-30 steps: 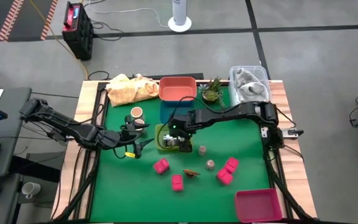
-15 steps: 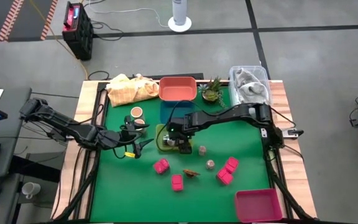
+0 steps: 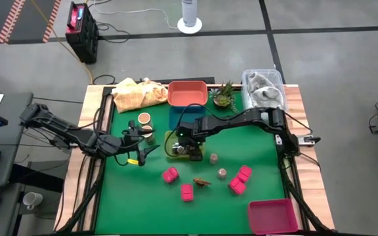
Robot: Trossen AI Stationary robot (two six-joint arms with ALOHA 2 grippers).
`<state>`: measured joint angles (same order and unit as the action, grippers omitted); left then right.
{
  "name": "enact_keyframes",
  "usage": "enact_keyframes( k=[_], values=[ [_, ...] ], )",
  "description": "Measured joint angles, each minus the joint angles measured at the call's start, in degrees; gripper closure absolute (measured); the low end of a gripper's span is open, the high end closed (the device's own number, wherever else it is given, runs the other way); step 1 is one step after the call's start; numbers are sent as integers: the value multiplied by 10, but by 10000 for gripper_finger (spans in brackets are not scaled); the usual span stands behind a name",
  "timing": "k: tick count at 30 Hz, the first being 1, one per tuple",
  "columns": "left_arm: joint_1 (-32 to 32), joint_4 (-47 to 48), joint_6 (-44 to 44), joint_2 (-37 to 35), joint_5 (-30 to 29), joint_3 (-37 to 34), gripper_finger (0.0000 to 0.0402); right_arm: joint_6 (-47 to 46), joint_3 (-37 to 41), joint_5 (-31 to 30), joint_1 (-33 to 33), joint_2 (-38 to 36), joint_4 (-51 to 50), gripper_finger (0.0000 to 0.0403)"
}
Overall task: Sort spices by type
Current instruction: Remove the gold seasoning bottle from the yellow bin
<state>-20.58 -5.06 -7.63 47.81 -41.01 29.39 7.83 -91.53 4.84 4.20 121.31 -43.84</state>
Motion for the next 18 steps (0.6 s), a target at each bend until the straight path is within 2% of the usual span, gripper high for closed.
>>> enact_keyframes(
  k=[5,11,14,18],
  values=[
    [0,20,-14,-12,0,0,105,10,-7,-24,1,-5,-28,112],
    [2,46,-44,-7,0,0,105,35,-69,-70,1,-4,-105,114],
    [8,44,-52,3,0,0,105,75,-97,-111,1,-5,-132,114],
    [22,46,-75,14,0,0,105,150,-113,-200,-10,-5,-151,114]
  ],
)
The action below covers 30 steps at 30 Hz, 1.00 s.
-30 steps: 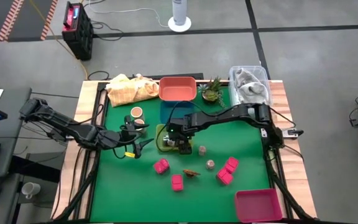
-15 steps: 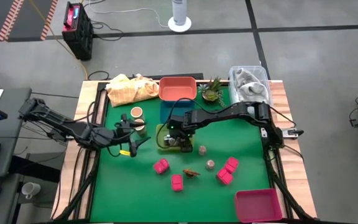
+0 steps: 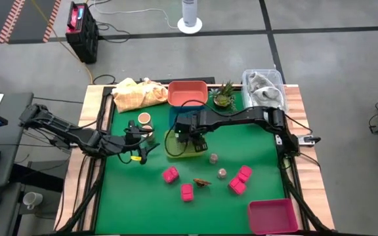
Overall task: Sort spices by type
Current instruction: Remove the gold seasoning bottle from the yellow bin
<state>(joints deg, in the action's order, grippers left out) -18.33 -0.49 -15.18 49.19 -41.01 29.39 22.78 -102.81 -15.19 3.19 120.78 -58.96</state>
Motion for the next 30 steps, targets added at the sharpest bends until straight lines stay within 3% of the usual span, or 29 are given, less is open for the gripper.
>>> enact_keyframes(
  k=[8,17,30],
  values=[
    [11,15,-26,-2,-20,0,105,143,0,-223,-56,-1,-2,115],
    [11,11,-45,-2,-22,0,105,278,0,-381,-97,5,5,115],
    [6,24,-55,-23,-23,0,105,494,-1,-473,-58,5,-3,115]
  ],
)
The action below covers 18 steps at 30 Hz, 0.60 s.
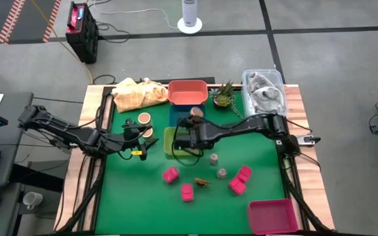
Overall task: Sort spices by type
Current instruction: Remove the gold seasoning bottle from the yellow bin
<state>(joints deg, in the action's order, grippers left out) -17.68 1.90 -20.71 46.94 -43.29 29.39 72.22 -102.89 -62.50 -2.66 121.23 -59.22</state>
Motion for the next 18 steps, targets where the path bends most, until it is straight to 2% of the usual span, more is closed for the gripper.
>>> enact_keyframes(
  k=[4,7,14,18],
  values=[
    [-7,17,-2,-14,0,0,105,29,0,-28,16,0,8,115],
    [-8,24,-2,-21,0,0,105,40,0,-26,19,0,13,115],
    [-8,30,-12,-25,0,0,105,151,0,-1,57,0,-23,116],
    [-8,41,-22,-25,0,0,105,158,0,2,66,0,-16,116]
  ],
)
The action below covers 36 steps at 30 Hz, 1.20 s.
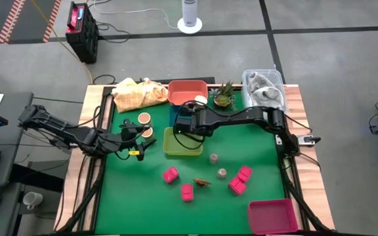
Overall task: Sort spices by type
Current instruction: Remove the gold seasoning bottle from the yellow bin
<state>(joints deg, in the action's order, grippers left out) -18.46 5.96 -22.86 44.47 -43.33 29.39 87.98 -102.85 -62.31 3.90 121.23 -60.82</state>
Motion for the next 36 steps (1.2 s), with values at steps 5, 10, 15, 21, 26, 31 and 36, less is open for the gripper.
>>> enact_keyframes(
  k=[5,10,15,21,26,31,36],
  values=[
    [0,0,-4,0,0,0,105,10,0,8,1,0,1,116],
    [1,1,-10,5,-4,0,105,21,0,8,-1,0,9,116],
    [2,1,-12,9,-13,0,105,35,8,38,-1,-1,21,116],
    [2,8,-19,19,-36,0,105,32,13,0,-1,-6,54,116],
    [24,-31,17,48,-81,0,105,39,-3,-25,-10,-12,110,116],
    [83,-70,86,52,-9,0,105,42,-41,-35,-33,-17,115,116],
    [182,-84,125,50,153,0,105,37,-72,-36,-71,-17,96,116]
  ],
)
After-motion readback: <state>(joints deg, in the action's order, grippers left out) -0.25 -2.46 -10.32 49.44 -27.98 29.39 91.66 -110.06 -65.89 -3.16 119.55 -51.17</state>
